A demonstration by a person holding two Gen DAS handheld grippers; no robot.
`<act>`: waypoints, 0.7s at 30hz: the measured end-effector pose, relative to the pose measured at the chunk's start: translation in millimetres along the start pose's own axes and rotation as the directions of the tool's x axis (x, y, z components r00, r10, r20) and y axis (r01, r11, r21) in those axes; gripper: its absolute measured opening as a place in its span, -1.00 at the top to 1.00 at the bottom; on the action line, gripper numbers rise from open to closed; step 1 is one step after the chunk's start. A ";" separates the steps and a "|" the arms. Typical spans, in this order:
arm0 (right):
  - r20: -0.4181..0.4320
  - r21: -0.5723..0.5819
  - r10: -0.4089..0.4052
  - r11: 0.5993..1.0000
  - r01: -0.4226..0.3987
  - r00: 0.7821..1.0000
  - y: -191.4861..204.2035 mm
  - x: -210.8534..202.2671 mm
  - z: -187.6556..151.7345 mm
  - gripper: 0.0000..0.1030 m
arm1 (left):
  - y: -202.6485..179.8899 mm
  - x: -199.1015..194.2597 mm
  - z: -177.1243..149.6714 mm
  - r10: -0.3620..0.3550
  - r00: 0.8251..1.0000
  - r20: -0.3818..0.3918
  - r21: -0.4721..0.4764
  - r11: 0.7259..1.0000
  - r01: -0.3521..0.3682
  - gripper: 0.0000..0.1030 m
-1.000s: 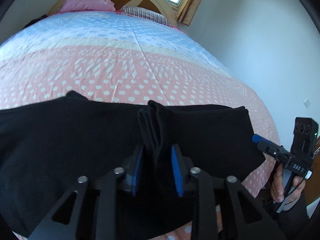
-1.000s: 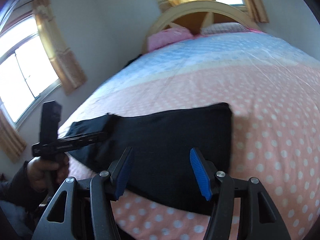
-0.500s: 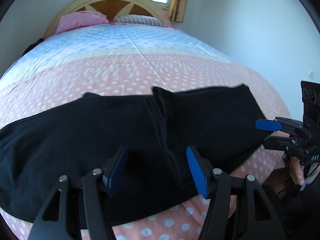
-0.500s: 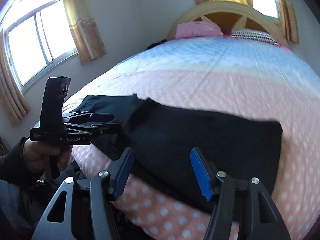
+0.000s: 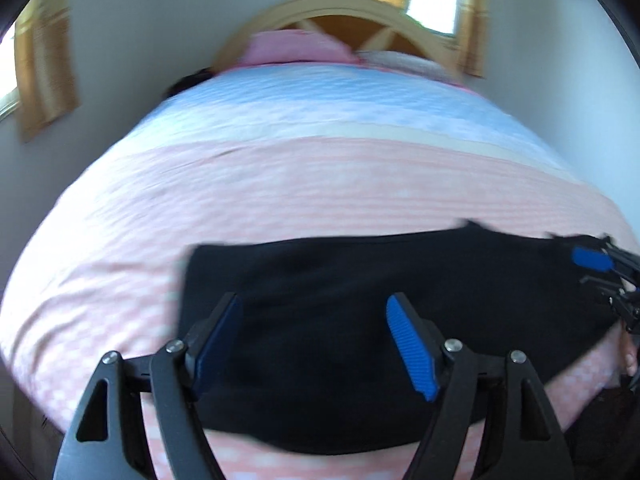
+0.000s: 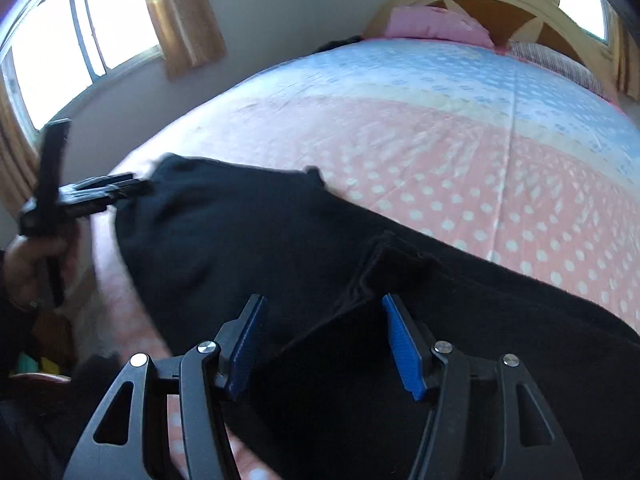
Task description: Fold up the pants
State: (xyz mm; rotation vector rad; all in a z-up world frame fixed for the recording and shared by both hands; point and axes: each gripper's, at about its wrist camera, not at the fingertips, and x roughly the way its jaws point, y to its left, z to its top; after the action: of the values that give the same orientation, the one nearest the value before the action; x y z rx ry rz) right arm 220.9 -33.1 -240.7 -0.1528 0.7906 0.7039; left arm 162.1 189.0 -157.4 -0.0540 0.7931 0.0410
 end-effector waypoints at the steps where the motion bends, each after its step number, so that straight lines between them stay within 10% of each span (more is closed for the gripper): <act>1: 0.000 0.009 0.008 1.000 -0.008 1.000 1.4 -4.8 -0.9 -0.18 | 12.7 2.7 -2.3 0.023 1.000 -0.006 -0.021 1.000 -0.023 -0.50; 7: 0.048 -0.036 0.054 0.998 -0.052 0.997 18.3 -47.0 -24.8 -0.18 | 64.4 17.8 -24.8 -0.031 0.999 -0.044 -0.187 0.982 0.022 -0.51; 10: -0.062 -0.061 -0.010 0.998 0.006 0.998 20.0 -29.1 -45.7 -0.18 | 61.0 17.3 -27.0 -0.033 0.999 -0.025 -0.173 0.985 0.029 -0.51; 21: 0.127 0.021 0.031 0.999 -0.034 0.991 7.9 -67.5 -53.8 -0.18 | 61.2 25.4 -23.8 -0.096 0.995 -0.024 -0.144 0.985 0.092 -0.48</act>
State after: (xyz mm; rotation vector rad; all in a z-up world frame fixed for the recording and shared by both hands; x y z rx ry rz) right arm 150.5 -82.6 -230.6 -0.0733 0.6811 0.7279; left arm 159.5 249.0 -194.2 -0.2280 0.8167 0.0077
